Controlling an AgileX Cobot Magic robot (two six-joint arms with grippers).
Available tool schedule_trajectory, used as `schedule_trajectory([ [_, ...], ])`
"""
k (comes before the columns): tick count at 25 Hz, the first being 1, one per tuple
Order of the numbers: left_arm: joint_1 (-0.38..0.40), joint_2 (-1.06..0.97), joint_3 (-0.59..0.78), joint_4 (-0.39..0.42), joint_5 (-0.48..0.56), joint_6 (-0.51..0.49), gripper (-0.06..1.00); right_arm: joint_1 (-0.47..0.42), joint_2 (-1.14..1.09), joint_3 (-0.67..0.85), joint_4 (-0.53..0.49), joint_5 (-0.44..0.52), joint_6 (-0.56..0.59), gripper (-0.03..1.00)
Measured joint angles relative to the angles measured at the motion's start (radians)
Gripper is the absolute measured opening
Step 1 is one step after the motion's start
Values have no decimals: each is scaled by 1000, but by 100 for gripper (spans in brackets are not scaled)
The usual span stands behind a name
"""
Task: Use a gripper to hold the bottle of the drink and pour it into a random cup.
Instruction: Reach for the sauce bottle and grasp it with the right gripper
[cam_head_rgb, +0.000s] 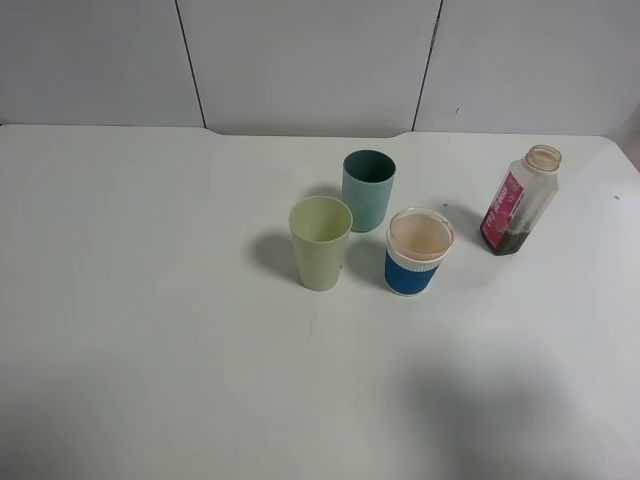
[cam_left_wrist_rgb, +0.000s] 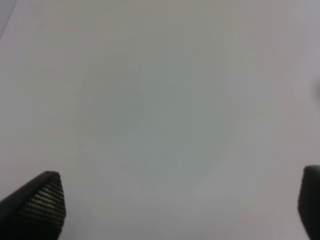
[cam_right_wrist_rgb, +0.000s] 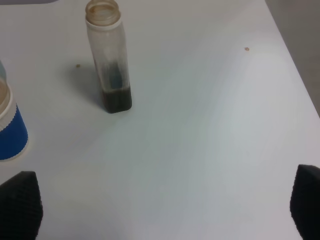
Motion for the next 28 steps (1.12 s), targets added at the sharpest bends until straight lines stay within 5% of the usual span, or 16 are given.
schedule_trajectory([
  [28, 0, 0, 0, 0, 0, 0, 93, 0, 9, 0, 9, 0, -7, 99],
])
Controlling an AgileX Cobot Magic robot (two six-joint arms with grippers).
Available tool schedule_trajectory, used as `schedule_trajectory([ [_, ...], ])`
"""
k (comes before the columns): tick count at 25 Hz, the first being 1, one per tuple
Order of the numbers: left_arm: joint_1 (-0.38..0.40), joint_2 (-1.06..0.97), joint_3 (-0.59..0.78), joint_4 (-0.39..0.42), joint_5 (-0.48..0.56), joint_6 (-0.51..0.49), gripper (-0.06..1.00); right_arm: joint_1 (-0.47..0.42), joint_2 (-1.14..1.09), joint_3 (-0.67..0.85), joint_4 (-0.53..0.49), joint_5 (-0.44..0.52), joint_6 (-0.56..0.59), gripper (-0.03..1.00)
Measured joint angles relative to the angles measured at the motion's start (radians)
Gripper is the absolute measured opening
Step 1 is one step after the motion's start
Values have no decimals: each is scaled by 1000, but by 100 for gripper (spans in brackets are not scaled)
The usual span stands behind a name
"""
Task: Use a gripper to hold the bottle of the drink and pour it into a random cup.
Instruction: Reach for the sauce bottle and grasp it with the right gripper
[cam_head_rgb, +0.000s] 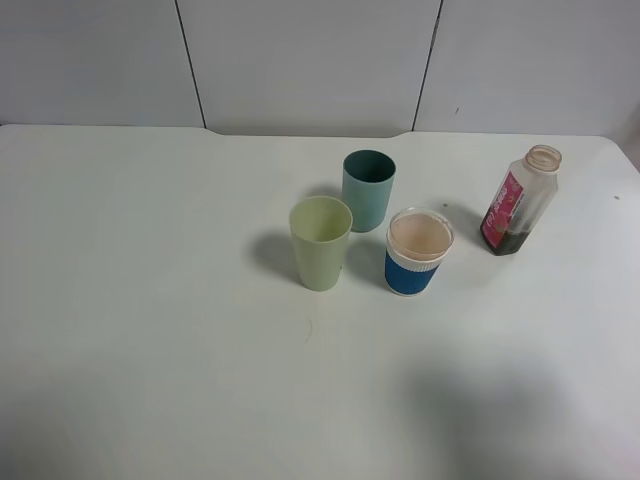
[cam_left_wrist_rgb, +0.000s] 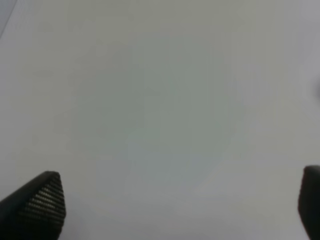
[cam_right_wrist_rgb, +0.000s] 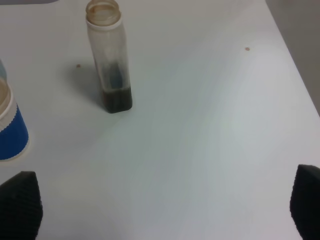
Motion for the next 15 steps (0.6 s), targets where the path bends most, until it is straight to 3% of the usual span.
schedule_trajectory([
  [15, 0, 0, 0, 0, 0, 0, 93, 0, 565, -114, 13, -165, -5, 99],
])
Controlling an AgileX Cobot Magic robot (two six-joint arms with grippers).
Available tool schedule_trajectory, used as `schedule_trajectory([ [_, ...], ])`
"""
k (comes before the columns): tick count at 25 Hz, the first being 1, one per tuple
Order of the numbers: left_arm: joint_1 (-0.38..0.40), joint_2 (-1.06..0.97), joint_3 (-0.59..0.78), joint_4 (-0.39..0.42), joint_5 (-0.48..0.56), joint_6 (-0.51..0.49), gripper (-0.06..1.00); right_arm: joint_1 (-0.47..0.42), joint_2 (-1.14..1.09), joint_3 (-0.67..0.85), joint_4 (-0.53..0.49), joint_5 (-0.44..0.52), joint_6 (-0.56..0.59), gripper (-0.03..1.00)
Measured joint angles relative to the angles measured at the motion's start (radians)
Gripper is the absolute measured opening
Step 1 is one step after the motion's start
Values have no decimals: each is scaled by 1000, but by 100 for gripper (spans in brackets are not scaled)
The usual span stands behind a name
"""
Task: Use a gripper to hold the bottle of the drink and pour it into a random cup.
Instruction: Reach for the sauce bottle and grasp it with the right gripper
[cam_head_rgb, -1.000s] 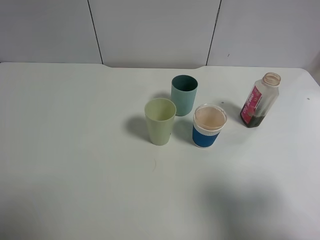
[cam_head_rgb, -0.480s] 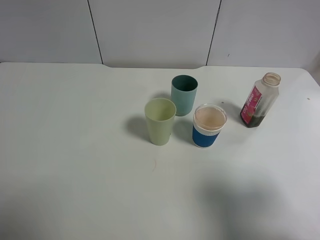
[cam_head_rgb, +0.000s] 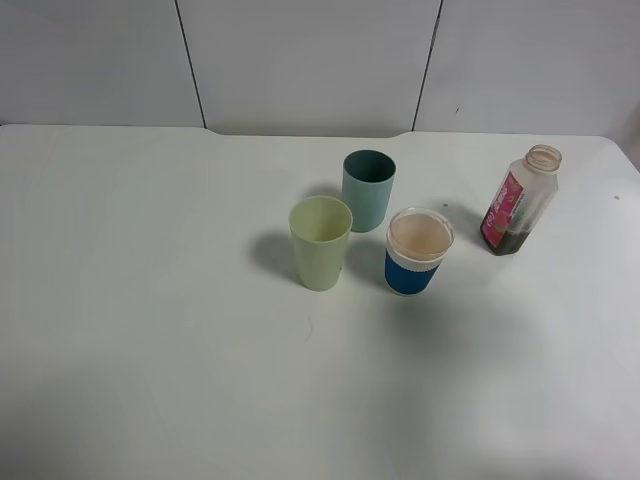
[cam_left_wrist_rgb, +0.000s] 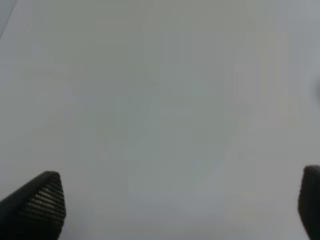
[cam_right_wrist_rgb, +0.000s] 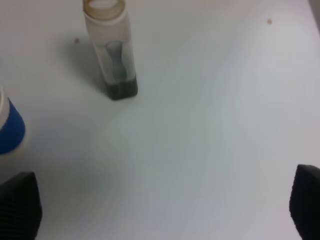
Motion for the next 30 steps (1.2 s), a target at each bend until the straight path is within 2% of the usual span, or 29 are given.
schedule_trajectory([
  [9, 0, 0, 0, 0, 0, 0, 93, 0, 340, -1, 26, -57, 0, 99],
  [14, 0, 0, 0, 0, 0, 0, 93, 1, 485, 3, 25, -132, 0, 99],
  [16, 0, 0, 0, 0, 0, 0, 93, 11, 528, 24, 23, -194, 0, 99],
  [23, 0, 0, 0, 0, 0, 0, 93, 16, 649, 148, 20, -503, 0, 99],
  [30, 0, 0, 0, 0, 0, 0, 93, 16, 715, 238, -59, -869, 0, 99],
])
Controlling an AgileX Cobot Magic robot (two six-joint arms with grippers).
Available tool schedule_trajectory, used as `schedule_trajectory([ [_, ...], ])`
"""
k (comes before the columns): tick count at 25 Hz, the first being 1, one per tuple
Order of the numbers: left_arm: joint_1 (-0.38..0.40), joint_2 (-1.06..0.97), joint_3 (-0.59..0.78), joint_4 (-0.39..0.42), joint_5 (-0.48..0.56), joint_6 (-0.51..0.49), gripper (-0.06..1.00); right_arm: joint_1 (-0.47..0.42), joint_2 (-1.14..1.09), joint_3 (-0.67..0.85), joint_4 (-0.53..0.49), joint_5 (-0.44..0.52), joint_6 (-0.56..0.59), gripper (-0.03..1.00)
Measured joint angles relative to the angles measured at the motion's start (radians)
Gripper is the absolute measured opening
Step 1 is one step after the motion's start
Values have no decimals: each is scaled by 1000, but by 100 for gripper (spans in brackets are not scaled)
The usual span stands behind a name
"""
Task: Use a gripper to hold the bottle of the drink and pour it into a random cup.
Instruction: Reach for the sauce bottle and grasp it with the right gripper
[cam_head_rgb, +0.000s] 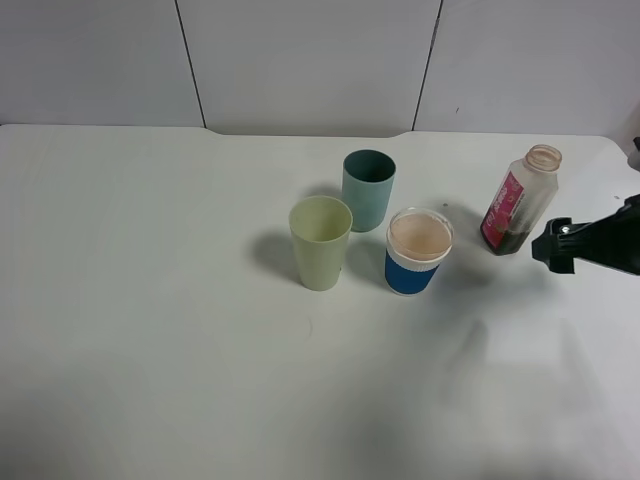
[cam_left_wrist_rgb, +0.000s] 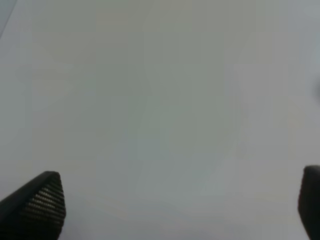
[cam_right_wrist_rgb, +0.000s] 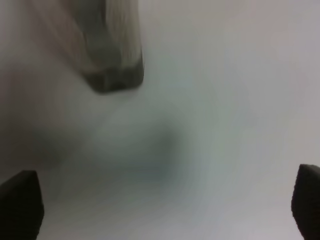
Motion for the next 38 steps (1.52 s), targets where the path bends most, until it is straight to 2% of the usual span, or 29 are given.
schedule_trajectory([
  [3, 0, 0, 0, 0, 0, 0, 93, 0, 38, 26, -61, -140, -1, 99],
  [7, 0, 0, 0, 0, 0, 0, 93, 0, 112, 28, -122, -268, -1, 99],
  [17, 0, 0, 0, 0, 0, 0, 93, 0, 344, 28, -135, -589, -5, 99],
  [28, 0, 0, 0, 0, 0, 0, 93, 0, 489, 28, -135, -854, -50, 99],
  [34, 0, 0, 0, 0, 0, 0, 93, 0, 529, 31, -135, -967, -52, 99],
  [38, 0, 0, 0, 0, 0, 0, 93, 0, 539, 32, -132, -997, -53, 99],
])
